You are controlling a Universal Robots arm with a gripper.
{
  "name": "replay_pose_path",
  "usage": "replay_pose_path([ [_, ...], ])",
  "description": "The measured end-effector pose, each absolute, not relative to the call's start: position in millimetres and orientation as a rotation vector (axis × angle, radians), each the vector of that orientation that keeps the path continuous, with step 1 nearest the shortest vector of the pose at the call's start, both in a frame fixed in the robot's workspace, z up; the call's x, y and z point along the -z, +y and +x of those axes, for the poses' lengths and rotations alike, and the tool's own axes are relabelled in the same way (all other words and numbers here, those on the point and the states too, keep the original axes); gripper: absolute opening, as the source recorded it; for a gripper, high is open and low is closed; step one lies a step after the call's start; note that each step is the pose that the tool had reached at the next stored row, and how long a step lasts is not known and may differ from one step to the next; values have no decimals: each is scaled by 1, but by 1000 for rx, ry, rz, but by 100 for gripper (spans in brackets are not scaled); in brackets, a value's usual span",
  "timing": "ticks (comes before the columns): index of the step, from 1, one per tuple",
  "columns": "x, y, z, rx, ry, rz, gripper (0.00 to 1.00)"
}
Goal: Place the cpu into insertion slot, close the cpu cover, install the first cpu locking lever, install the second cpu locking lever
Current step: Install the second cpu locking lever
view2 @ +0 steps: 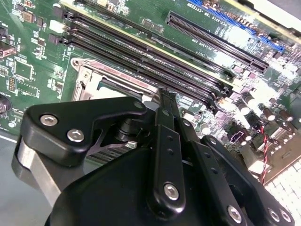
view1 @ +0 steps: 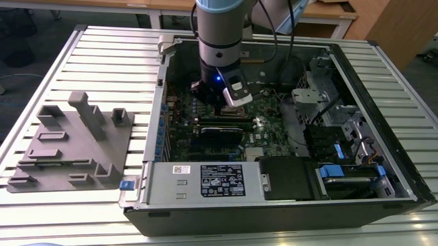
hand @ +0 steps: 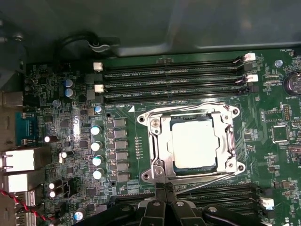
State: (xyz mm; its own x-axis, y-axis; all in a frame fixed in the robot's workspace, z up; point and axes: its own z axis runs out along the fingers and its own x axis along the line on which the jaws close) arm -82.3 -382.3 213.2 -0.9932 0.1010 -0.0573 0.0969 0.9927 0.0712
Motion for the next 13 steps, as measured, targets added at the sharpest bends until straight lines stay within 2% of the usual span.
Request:
replay_pose_path([
  [13, -209, -382, -83, -108, 3075, 153, 11],
])
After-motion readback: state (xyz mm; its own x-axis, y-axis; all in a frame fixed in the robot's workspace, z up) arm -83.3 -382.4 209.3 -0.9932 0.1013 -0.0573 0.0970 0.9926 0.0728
